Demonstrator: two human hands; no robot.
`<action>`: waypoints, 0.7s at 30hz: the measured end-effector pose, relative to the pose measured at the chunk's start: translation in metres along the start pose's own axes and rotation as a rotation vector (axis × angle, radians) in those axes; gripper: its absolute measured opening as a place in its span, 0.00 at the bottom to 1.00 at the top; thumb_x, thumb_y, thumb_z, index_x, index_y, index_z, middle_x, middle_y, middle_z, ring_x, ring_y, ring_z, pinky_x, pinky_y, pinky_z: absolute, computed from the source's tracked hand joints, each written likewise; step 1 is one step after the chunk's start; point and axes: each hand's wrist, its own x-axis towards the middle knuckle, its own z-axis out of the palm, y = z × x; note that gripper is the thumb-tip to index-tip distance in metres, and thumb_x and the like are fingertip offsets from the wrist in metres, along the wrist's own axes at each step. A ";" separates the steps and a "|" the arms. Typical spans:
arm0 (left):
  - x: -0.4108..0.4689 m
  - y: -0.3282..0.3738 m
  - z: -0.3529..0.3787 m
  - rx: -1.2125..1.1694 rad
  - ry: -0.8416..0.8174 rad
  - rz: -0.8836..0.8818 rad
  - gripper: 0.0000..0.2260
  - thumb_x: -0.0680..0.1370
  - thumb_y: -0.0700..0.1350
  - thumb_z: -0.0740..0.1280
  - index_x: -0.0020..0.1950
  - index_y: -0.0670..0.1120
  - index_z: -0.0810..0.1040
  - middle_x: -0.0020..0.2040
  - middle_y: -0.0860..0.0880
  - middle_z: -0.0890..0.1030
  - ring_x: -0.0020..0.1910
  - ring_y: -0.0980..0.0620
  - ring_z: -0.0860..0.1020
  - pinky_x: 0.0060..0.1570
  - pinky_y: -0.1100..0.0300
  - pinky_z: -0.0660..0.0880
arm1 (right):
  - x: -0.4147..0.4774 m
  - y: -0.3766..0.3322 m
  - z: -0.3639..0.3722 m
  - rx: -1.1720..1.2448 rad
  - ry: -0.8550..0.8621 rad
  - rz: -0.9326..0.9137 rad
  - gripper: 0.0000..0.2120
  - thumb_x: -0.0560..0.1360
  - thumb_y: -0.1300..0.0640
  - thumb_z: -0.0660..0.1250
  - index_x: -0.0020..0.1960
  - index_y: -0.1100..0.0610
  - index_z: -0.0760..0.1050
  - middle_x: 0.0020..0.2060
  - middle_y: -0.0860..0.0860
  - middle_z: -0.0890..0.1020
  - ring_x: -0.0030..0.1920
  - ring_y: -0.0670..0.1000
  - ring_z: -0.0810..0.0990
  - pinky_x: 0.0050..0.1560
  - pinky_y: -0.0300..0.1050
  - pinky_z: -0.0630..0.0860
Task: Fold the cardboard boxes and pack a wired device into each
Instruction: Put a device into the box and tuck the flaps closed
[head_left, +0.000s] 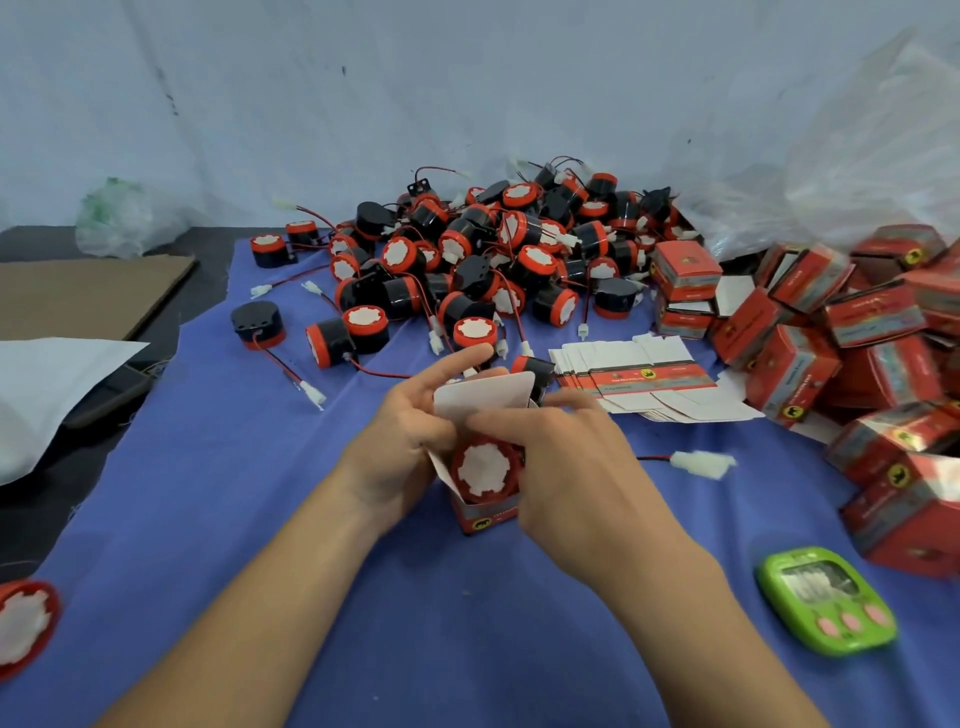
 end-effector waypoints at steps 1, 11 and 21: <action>0.001 -0.002 0.002 0.015 0.017 0.004 0.38 0.59 0.29 0.57 0.66 0.48 0.81 0.61 0.40 0.85 0.59 0.40 0.83 0.56 0.45 0.82 | 0.002 0.003 0.001 -0.064 0.026 0.018 0.25 0.68 0.64 0.65 0.58 0.41 0.82 0.47 0.42 0.84 0.51 0.50 0.76 0.65 0.42 0.66; -0.010 -0.019 0.018 0.104 0.194 0.064 0.25 0.62 0.37 0.65 0.56 0.49 0.87 0.54 0.45 0.88 0.54 0.45 0.86 0.48 0.55 0.83 | 0.004 0.008 0.013 -0.268 0.149 0.132 0.13 0.70 0.59 0.72 0.46 0.42 0.88 0.47 0.43 0.85 0.54 0.54 0.75 0.63 0.45 0.56; -0.008 -0.003 0.011 0.617 0.355 0.060 0.33 0.62 0.43 0.73 0.66 0.63 0.77 0.59 0.49 0.83 0.55 0.47 0.82 0.56 0.44 0.82 | -0.006 0.032 -0.014 -0.232 0.211 0.378 0.14 0.76 0.43 0.68 0.60 0.43 0.81 0.50 0.46 0.86 0.57 0.54 0.79 0.61 0.48 0.62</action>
